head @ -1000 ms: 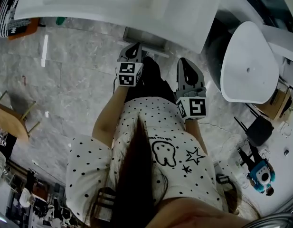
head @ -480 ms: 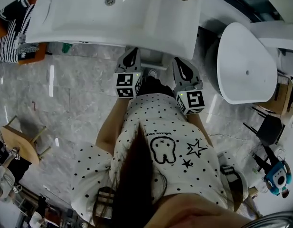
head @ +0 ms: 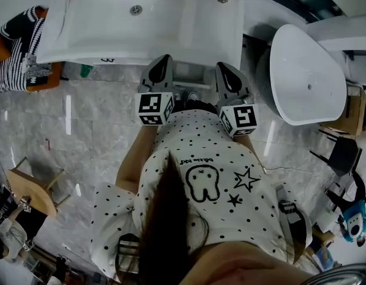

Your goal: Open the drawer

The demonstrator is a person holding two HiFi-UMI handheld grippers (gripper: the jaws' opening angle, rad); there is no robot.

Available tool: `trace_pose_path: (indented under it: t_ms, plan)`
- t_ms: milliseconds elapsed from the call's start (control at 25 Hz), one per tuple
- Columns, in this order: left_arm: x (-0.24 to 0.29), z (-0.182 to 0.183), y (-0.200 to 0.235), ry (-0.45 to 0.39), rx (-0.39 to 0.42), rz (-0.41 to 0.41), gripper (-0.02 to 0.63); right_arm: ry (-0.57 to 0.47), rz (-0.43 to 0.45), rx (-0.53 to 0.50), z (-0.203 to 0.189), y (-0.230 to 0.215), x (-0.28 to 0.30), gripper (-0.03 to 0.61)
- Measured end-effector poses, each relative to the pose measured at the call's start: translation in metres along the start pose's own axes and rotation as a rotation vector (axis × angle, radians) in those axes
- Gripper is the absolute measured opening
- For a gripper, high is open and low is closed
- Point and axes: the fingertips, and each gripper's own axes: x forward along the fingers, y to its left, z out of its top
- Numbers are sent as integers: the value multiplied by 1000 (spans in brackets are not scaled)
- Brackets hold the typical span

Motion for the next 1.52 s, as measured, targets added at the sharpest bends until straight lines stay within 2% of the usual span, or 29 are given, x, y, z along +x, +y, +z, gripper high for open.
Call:
trace_pose_path:
  t_ms: [120,400,560,840,1040,1320,1520]
  plan:
    - [-9,12,-1,-19,7,-22,5,2,-30,7,2,0,-1,12]
    - [-50,44,5,-110,39,-17,5,-32,-73,12,18,11,-12,12]
    - [-59,47,4,-135,37,-2,5,-67,-57,18,23,13,-13,12]
    - [-58,42,0,-107,1,-42,5,-28,-42,23,11,22,-15,12]
    - [-55,44,-13,-104,22,-91,5,0,-31,-3,9,28,-14,12]
    - [-56,48,-14,-111,37,-99,5,6,44,-52,10,48,-6,12]
    - [-52,46,-11,-87,41,-91,5,-6,58,-60,13,50,-2,12]
